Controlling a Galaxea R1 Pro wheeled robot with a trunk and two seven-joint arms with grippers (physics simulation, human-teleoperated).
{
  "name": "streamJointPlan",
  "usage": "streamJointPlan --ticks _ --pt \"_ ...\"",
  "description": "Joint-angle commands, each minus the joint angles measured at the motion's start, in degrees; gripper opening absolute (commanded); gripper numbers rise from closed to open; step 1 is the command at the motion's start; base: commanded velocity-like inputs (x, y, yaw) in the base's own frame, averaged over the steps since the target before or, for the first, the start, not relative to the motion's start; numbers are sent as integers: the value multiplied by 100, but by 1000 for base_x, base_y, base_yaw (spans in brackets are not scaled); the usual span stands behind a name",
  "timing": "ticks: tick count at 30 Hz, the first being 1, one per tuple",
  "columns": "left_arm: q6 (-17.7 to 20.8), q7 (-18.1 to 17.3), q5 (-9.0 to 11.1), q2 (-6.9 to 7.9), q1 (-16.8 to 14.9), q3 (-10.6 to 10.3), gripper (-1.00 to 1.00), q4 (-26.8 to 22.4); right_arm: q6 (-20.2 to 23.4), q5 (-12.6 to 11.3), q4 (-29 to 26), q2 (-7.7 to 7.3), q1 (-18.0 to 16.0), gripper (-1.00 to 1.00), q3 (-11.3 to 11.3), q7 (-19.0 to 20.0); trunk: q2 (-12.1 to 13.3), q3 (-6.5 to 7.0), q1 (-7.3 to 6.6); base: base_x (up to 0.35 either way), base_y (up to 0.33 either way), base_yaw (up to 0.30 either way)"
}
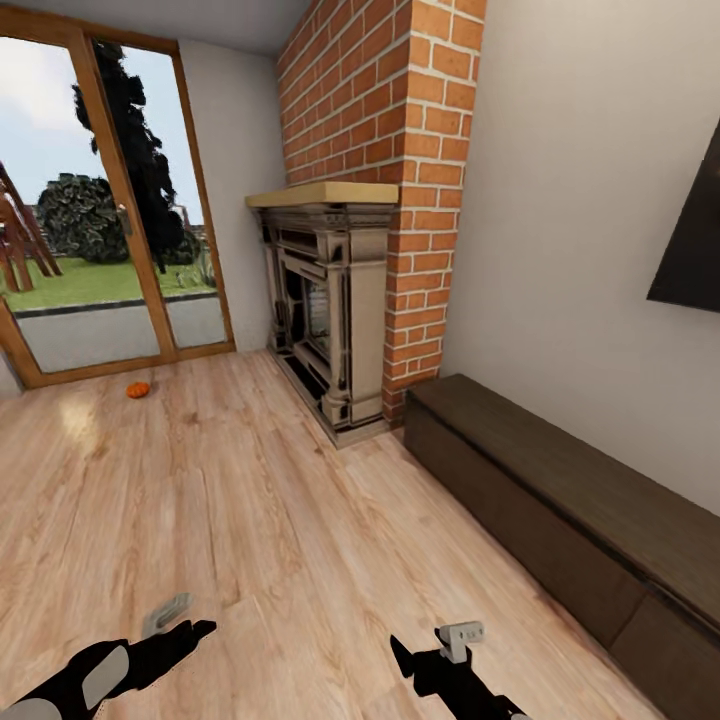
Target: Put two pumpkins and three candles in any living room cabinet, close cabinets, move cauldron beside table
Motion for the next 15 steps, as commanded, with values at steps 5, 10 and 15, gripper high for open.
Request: streamJointPlan --ticks 5,10,15 --pt "21 -5 48 4 -3 -37 100 -3 -37 -64 5 -7 -9 100 28 -10 -2 -6 3 310 148 275" --pt "17 -5 48 1 -3 -36 100 -3 -41 -65 3 -7 -8 100 27 11 -2 -6 3 310 148 259" --pt "9 3 48 -4 -3 -39 100 -3 -46 -55 0 -11 -4 100 27 24 -2 -6 3 310 148 68"
